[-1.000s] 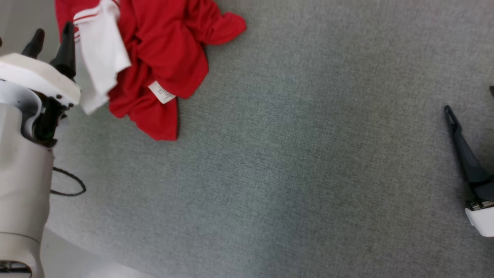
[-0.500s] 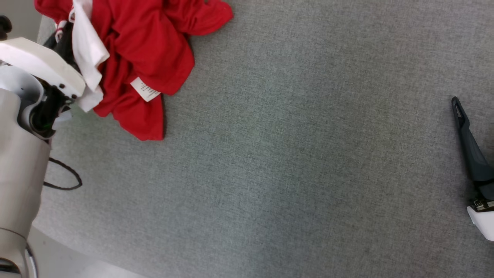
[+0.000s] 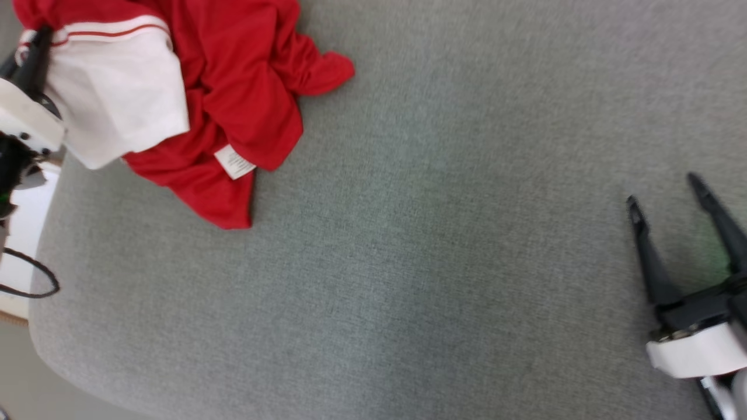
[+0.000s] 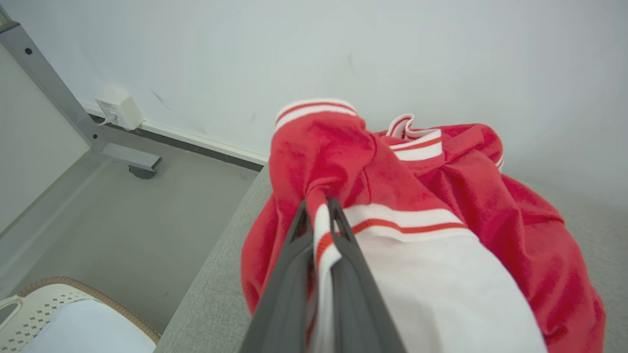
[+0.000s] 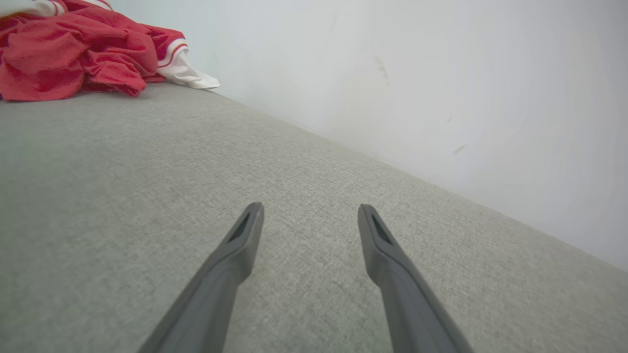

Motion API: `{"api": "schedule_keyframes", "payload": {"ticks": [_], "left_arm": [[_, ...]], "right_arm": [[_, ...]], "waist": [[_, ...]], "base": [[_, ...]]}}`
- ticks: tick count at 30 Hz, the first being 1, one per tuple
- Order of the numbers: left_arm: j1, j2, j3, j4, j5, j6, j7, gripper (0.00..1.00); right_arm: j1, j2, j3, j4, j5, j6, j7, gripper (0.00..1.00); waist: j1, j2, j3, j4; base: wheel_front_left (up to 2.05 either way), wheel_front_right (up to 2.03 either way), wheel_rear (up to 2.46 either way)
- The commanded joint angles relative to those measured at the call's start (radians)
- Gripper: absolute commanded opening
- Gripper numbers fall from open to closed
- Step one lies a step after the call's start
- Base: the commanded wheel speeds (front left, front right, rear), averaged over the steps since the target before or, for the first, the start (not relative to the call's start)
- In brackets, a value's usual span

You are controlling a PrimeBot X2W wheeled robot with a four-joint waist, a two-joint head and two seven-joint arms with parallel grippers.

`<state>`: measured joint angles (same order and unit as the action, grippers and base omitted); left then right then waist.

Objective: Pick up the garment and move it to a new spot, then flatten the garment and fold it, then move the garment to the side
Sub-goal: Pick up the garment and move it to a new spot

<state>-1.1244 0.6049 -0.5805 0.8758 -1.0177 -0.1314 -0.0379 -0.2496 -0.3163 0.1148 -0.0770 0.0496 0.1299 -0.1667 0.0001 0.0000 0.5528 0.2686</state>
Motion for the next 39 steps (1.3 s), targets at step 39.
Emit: {"api": "schedule_keyframes", "payload": {"ticks": [39], "left_arm": [[-0.056,0.150,-0.049,-0.914,-0.221,0.125,0.262,0.00]], "right_arm": [[0.136,0.162,0.086,0.168,0.110,0.001,-0.099,1.00]], "waist": [[-0.0001,0.0000,-0.503,-0.338]], "base": [[0.00,0.00,0.00]]}}
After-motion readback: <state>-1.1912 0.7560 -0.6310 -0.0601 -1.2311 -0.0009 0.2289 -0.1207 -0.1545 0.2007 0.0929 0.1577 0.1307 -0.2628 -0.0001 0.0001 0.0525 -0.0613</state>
